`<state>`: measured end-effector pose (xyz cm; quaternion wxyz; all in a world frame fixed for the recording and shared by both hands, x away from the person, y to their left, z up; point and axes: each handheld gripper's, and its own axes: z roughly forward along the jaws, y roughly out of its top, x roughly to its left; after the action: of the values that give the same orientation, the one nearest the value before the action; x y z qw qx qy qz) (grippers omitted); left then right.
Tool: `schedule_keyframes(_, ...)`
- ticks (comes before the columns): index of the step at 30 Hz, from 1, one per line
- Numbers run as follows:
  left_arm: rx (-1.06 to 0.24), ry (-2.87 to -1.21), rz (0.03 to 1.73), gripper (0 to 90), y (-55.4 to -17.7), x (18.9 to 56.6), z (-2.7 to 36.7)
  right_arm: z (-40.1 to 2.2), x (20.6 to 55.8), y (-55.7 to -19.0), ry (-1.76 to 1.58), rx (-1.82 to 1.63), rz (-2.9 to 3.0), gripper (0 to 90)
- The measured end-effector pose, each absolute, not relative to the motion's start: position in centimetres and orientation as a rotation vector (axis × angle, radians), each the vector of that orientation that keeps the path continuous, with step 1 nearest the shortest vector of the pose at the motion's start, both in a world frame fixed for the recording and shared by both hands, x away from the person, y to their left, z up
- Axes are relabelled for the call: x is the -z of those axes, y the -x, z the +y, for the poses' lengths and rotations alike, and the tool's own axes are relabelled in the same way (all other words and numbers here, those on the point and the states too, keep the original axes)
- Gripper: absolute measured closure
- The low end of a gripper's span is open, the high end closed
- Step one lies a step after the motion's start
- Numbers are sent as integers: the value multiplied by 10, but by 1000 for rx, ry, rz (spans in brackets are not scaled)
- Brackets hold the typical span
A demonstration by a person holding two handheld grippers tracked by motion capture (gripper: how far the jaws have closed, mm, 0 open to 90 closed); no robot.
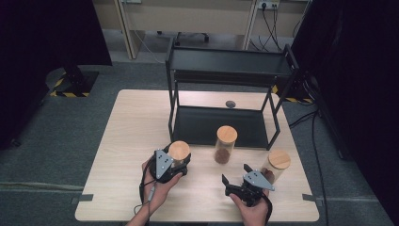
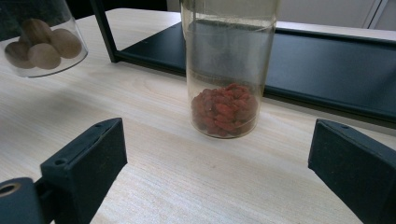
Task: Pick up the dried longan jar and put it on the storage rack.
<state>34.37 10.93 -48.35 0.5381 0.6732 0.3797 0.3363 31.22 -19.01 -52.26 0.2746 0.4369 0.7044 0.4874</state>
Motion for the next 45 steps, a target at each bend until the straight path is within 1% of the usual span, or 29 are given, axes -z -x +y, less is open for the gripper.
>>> schedule_keyframes(23, -824, -1588, 928, 250, -371, 479, 101, -190, 523, -312, -1169, -1311, 1894, 47)
schedule_keyframes(45, -830, -1585, 933, 250, -386, 480, 83, -190, 523, -312, -1167, -1313, 1894, 47)
